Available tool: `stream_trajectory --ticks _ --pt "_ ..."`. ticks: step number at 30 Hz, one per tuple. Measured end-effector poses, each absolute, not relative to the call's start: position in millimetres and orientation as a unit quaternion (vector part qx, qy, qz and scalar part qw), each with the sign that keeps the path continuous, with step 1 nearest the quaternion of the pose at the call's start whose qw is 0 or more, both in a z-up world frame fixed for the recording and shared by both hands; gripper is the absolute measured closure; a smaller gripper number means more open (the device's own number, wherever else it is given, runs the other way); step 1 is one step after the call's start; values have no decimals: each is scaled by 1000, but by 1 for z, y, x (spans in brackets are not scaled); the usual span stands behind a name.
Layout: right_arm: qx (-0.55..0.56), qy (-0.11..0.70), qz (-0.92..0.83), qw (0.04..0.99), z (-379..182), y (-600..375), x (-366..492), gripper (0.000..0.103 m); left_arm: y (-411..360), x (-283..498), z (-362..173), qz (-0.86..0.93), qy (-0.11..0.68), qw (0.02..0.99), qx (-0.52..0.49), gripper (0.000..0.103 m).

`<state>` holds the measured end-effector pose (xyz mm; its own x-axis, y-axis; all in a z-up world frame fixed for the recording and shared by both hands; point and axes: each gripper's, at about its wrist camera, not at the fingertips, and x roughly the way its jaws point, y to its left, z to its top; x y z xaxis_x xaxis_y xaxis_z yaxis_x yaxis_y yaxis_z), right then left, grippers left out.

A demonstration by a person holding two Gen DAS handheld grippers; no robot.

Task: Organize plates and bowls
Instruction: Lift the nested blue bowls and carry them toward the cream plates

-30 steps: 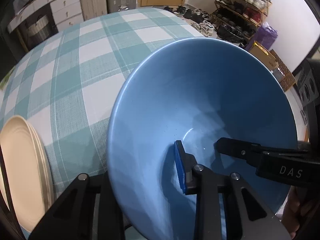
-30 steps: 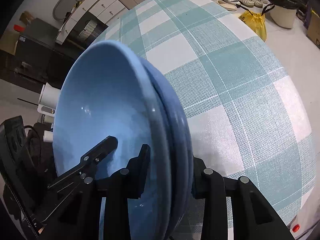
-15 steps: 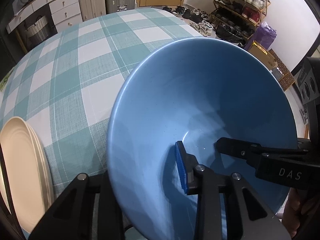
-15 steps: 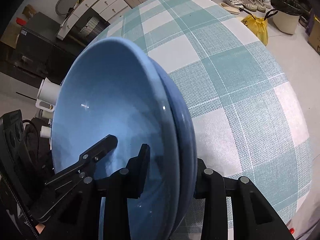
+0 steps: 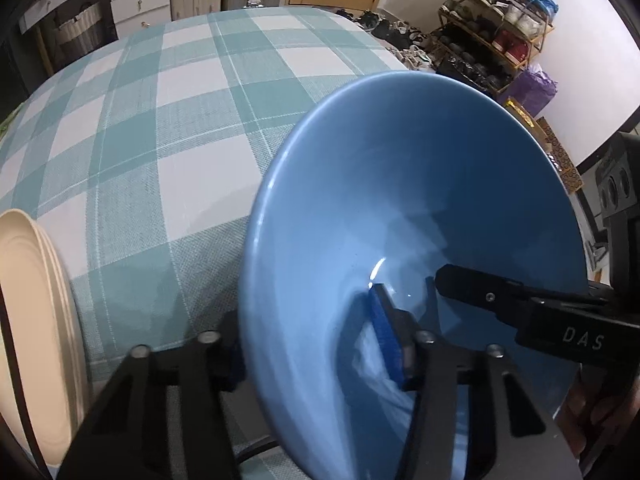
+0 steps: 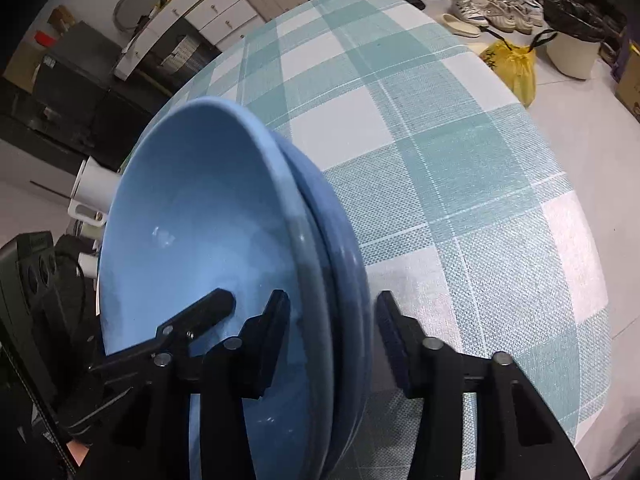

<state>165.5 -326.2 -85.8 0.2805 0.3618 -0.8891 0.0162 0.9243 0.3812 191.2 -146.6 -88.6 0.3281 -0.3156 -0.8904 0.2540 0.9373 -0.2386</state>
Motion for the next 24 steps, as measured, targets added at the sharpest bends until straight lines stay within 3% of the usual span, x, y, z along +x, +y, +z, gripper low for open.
stream_trajectory --ticks 3,24 --pt "170 593 108 779 -86 -327 165 71 -145 191 -89 -182 555 810 -49 71" --pt "172 592 95 782 -74 -318 162 73 -144 183 -75 -161 558 813 -41 72"
